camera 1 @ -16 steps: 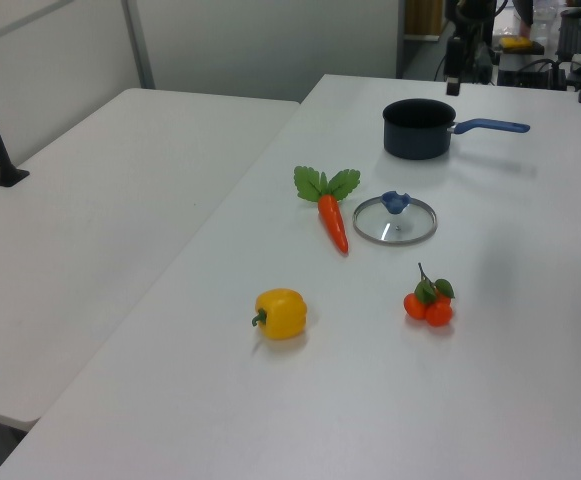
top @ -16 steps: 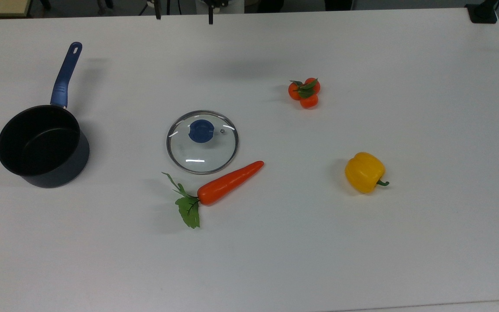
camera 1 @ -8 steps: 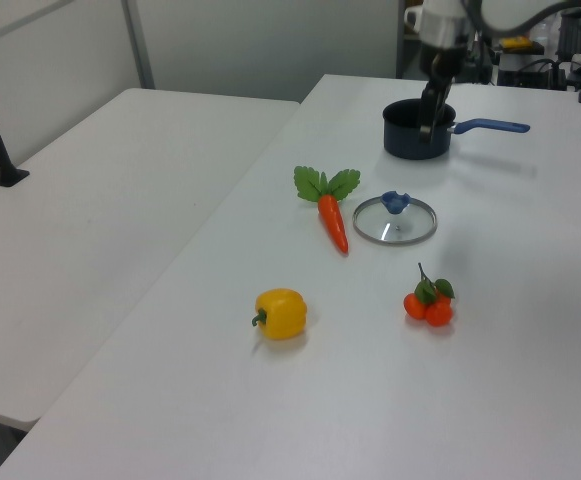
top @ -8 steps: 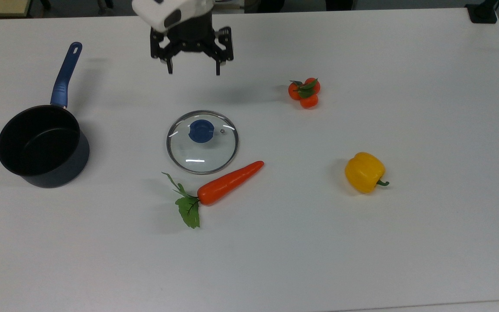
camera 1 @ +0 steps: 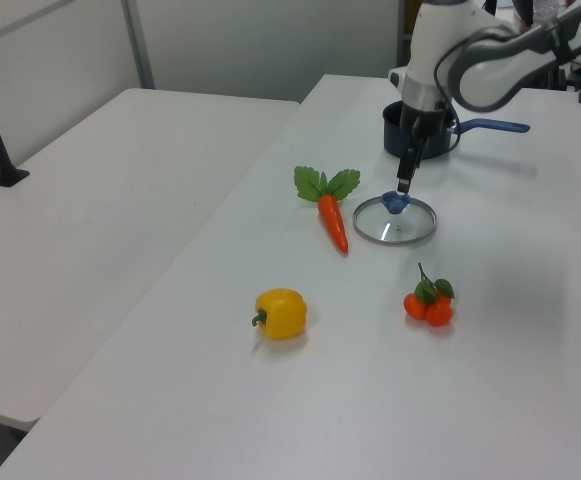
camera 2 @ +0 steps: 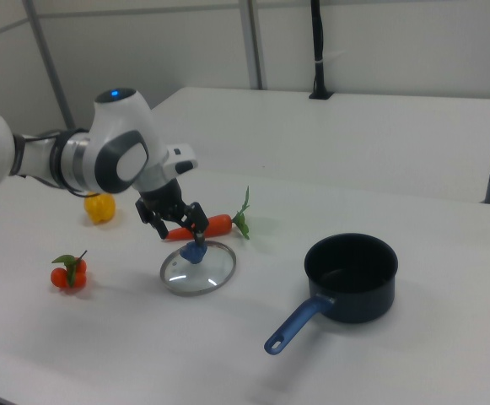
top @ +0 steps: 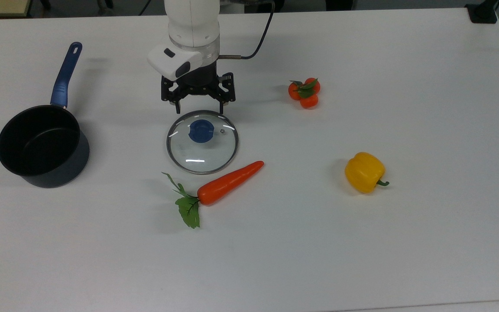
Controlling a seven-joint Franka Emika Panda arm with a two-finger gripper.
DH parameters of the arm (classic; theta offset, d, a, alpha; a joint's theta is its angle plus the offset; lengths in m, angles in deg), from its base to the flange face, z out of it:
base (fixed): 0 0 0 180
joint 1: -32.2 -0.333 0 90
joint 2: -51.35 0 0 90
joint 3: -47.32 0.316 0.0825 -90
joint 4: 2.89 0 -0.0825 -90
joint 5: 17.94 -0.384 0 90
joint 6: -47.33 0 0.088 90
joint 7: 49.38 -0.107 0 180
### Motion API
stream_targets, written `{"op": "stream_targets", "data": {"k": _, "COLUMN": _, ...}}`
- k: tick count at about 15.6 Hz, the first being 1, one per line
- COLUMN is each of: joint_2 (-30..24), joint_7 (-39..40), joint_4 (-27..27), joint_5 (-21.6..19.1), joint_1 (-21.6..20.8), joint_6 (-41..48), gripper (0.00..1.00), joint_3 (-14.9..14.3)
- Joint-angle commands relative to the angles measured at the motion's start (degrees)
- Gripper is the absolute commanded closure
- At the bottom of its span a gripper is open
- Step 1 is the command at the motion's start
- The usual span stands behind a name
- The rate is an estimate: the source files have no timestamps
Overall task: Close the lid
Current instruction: 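Move the open gripper down over the blue knob of the glass lid, then close the gripper on the blue knob of the lid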
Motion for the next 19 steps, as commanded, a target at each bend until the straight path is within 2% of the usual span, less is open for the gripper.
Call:
{"op": "stream_targets", "data": {"k": 1, "joint_2": 0.84, "joint_7": 1.96, "joint_4": 3.2, "joint_5": -0.98, "joint_1": 0.75, "joint_6": -6.26, "gripper": 0.0, "joint_3": 0.13}}
{"op": "stream_targets", "data": {"k": 6, "joint_2": 3.48, "joint_7": 1.87, "joint_4": 3.12, "joint_5": -0.98, "joint_1": 1.36, "joint_6": -10.22, "gripper": 0.0, "joint_3": 0.3}}
{"op": "stream_targets", "data": {"k": 9, "joint_2": 4.19, "joint_7": 1.7, "joint_4": 3.12, "joint_5": -1.07, "joint_1": 1.45, "joint_6": -11.55, "gripper": 0.07, "joint_3": 0.3}}
{"op": "stream_targets", "data": {"k": 13, "joint_2": 4.28, "joint_7": 0.47, "joint_4": 2.86, "joint_5": -1.33, "joint_1": 1.36, "joint_6": -11.63, "gripper": 0.29, "joint_3": 0.48}}
{"op": "stream_targets", "data": {"k": 17, "joint_2": 4.1, "joint_7": -1.46, "joint_4": 2.41, "joint_5": -3.88, "joint_1": 1.27, "joint_6": -11.55, "gripper": 0.5, "joint_3": 0.57}}
{"op": "stream_targets", "data": {"k": 19, "joint_2": 3.49, "joint_7": -1.55, "joint_4": 2.15, "joint_5": -4.06, "joint_1": 1.36, "joint_6": -11.2, "gripper": 0.55, "joint_3": 0.57}}
